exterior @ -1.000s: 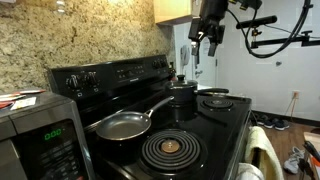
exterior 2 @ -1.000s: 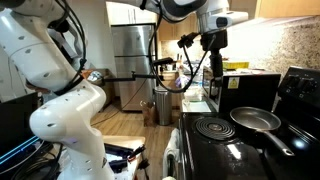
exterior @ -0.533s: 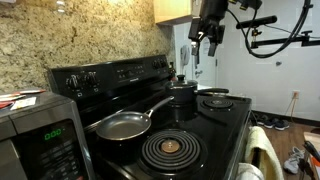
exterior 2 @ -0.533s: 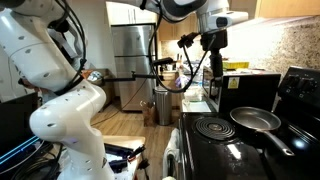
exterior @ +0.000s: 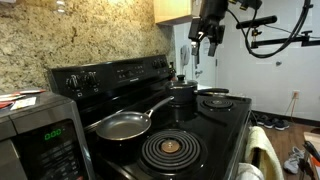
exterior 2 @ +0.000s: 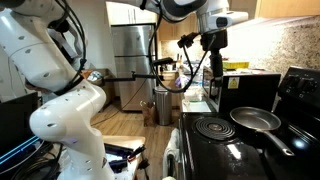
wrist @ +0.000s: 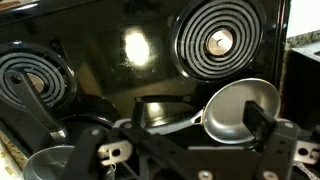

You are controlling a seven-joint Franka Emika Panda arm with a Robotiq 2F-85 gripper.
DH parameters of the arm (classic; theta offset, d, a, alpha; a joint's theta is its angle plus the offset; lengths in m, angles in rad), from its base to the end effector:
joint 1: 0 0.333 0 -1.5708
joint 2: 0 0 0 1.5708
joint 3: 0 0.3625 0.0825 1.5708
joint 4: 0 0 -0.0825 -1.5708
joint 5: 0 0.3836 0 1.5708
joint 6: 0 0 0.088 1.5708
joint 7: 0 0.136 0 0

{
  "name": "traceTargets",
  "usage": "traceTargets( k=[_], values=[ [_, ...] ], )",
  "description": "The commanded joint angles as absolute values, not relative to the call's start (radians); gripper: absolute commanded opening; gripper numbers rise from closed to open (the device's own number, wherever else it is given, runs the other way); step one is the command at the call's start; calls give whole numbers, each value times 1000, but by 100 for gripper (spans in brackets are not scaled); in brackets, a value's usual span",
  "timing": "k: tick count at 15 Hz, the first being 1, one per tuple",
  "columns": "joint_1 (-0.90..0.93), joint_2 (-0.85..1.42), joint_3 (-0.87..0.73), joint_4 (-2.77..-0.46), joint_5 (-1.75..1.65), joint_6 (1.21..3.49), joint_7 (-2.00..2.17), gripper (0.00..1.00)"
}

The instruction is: Move the black pot from the front plate to the back plate on the stove

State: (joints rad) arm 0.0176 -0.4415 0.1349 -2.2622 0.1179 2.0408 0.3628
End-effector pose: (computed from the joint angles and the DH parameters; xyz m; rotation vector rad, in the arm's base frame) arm 0.4209 0.0824 0.5657 -2.9961 0.3899 -0.2993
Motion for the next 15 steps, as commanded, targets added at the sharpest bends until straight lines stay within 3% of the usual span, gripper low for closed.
traceTargets(
  k=[1, 15],
  values=[
    [20, -441, 133, -2260, 116, 2039, 364, 100],
    [-64, -332, 32, -2229, 38, 2033, 340, 100]
  ],
)
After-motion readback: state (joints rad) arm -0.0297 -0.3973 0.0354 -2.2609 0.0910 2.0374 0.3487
